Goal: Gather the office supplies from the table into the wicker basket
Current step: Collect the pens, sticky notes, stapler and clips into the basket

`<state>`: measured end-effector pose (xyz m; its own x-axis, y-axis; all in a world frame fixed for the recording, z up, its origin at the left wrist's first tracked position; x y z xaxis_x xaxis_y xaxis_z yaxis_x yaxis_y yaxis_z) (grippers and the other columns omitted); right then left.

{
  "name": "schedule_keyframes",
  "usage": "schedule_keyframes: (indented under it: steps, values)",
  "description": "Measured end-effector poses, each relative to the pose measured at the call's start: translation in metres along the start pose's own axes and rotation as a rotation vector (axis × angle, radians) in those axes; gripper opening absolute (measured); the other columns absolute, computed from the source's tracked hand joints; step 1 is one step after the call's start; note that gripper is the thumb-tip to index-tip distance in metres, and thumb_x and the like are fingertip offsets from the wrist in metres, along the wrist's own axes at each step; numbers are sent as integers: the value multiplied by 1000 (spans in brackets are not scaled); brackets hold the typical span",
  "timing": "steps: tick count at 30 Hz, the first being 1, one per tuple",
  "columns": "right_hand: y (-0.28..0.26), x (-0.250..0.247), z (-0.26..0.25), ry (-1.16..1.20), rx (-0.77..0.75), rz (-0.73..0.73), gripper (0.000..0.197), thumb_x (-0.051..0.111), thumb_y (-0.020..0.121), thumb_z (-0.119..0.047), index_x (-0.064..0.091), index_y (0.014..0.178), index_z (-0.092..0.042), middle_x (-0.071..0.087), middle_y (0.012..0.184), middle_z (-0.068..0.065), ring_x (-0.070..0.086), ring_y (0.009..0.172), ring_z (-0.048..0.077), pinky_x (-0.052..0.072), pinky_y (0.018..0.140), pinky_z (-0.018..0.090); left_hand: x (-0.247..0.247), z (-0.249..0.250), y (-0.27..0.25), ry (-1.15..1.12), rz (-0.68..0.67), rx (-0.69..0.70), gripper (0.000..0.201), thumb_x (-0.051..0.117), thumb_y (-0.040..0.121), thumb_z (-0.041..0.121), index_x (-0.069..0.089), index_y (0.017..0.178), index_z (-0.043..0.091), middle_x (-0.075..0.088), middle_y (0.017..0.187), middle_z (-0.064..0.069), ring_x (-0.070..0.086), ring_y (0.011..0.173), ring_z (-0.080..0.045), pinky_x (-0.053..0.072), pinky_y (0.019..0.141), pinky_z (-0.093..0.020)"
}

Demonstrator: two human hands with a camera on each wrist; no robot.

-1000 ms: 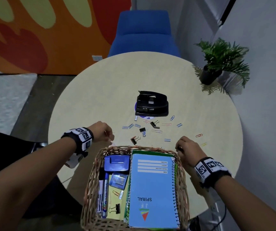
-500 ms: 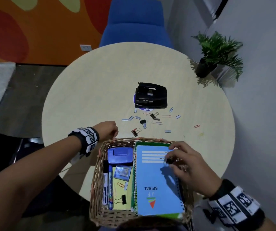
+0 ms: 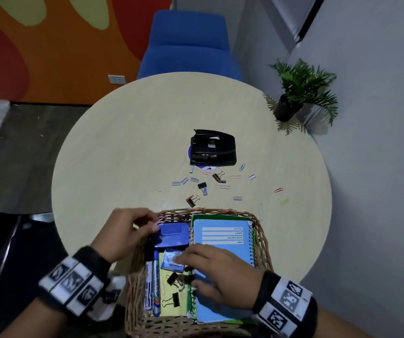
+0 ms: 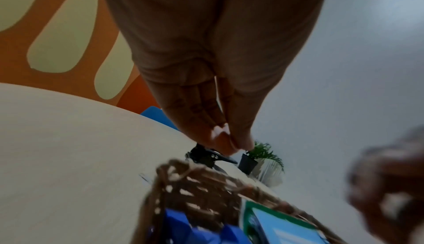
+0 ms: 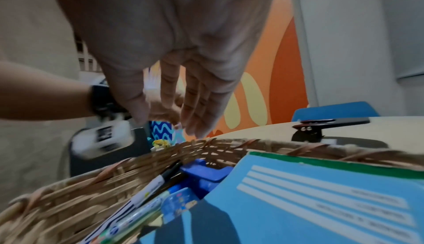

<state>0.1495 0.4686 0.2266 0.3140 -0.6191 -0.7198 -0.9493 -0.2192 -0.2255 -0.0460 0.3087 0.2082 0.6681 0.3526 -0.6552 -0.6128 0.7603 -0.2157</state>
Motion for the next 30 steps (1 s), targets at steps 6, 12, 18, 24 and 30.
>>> schedule_keyframes:
  steps: [6, 12, 18, 24, 30]
  values:
    - [-22, -47, 67, 39, 217, 367, 29, 57, 92, -24, 61, 119, -17, 63, 115, 0, 61, 102, 16, 51, 88, 32, 45, 9, -48, 152, -145, -43, 6, 67, 71, 47, 66, 66, 43, 73, 70, 19, 66, 68, 4, 50, 67, -19]
    - [-40, -69, 178, 50, 783, 540, 21, 64, 87, -14, 68, 107, -12, 70, 94, 6, 64, 85, 22, 53, 83, 33, 60, 16, -62, 312, -300, -49, 32, 61, 84, 38, 50, 62, 58, 58, 64, 34, 66, 82, 2, 38, 62, -5]
    - [-30, -53, 207, -15, 1002, 346, 38, 63, 77, -53, 60, 93, -19, 62, 90, 0, 63, 83, 25, 49, 68, 31, 38, 42, -53, 318, -167, -53, 36, 48, 73, 63, 68, 98, 46, 73, 88, 25, 68, 82, 3, 55, 71, -24]
    - [-20, -45, 215, 11, 1118, 397, 28, 69, 82, -39, 64, 91, -13, 69, 97, 10, 65, 89, 33, 52, 76, 34, -13, 37, 14, 273, 64, -105, 26, 65, 78, 45, 73, 94, 26, 74, 82, 15, 68, 75, 2, 59, 74, -31]
    - [-19, -43, 212, 87, 1139, 425, 20, 70, 82, -31, 66, 79, -12, 72, 91, 12, 66, 86, 33, 53, 76, 35, -29, -10, 108, 411, 121, -202, 17, 65, 85, 11, 72, 99, 14, 74, 98, -9, 68, 93, -24, 50, 86, -34]
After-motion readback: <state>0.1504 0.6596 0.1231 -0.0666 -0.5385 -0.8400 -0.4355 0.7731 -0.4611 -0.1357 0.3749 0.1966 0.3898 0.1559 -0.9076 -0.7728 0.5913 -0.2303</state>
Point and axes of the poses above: each hand's wrist, its own y-axis towards the middle knuckle, its own x-axis out of the palm, z = x × y, the point moved 1 cm from there along y, towards the middle knuckle
